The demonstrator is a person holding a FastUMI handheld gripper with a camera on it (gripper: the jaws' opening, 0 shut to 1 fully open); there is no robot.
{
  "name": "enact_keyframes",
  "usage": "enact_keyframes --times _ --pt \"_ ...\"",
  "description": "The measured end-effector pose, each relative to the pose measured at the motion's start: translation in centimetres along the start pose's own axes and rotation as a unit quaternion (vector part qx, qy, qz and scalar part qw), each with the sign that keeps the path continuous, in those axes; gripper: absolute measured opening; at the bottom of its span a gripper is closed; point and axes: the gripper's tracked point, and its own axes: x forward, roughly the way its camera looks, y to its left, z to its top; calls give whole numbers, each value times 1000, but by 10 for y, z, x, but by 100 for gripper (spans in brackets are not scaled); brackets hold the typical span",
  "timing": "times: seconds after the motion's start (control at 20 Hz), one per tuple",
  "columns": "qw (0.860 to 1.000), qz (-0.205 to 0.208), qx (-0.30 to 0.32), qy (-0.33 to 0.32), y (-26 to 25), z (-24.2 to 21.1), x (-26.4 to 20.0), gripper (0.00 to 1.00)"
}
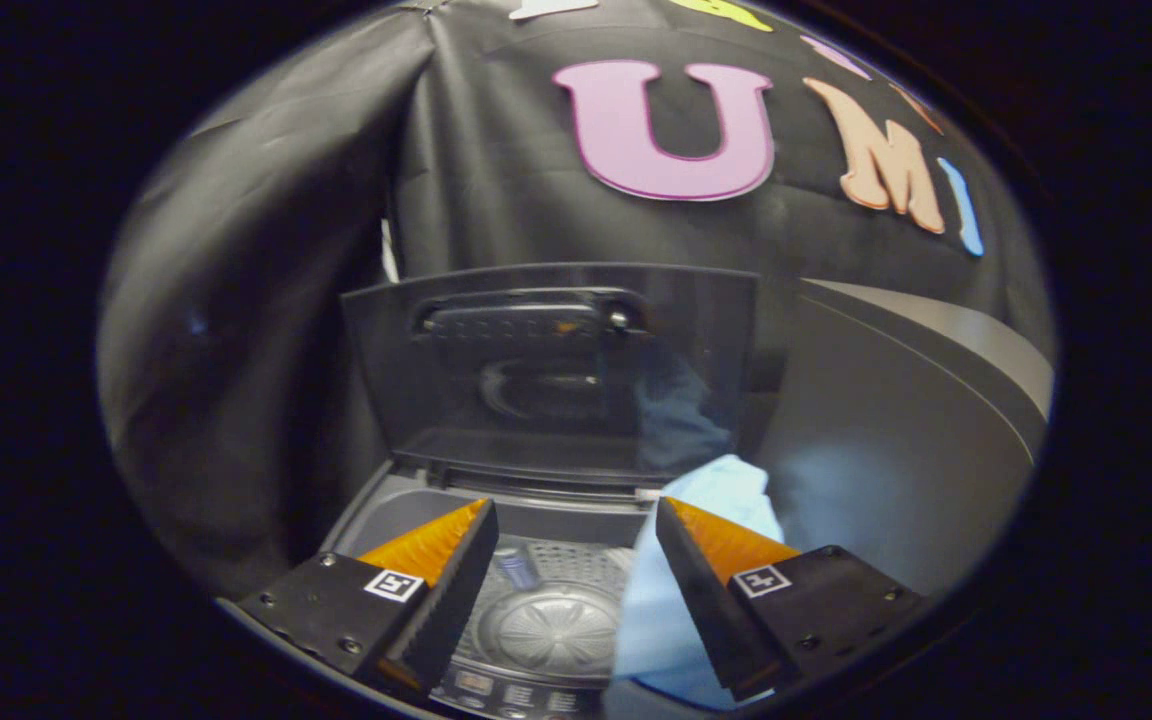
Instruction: Put the clothes into the washing machine and then close the washing machine lid.
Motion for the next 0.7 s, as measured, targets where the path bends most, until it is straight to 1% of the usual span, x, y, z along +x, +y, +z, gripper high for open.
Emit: enact_keyframes --times 0.05,0.2,0.3,0.4,0.5,0.6,0.65,0.7 --pt "1000 -23 2 12 -17 -14 3 97" --pt "997 -65 5 43 -49 -53 2 99" --pt "996 -73 1 57 -54 -69 8 98" --pt "995 -69 -8 74 -50 -84 14 97" --pt "994 -65 -1 84 -48 -93 19 58" --pt "995 -47 29 89 -37 -93 20 19" --pt "995 -30 44 87 -26 -93 21 14" --pt "994 -13 55 89 -15 -92 22 13"
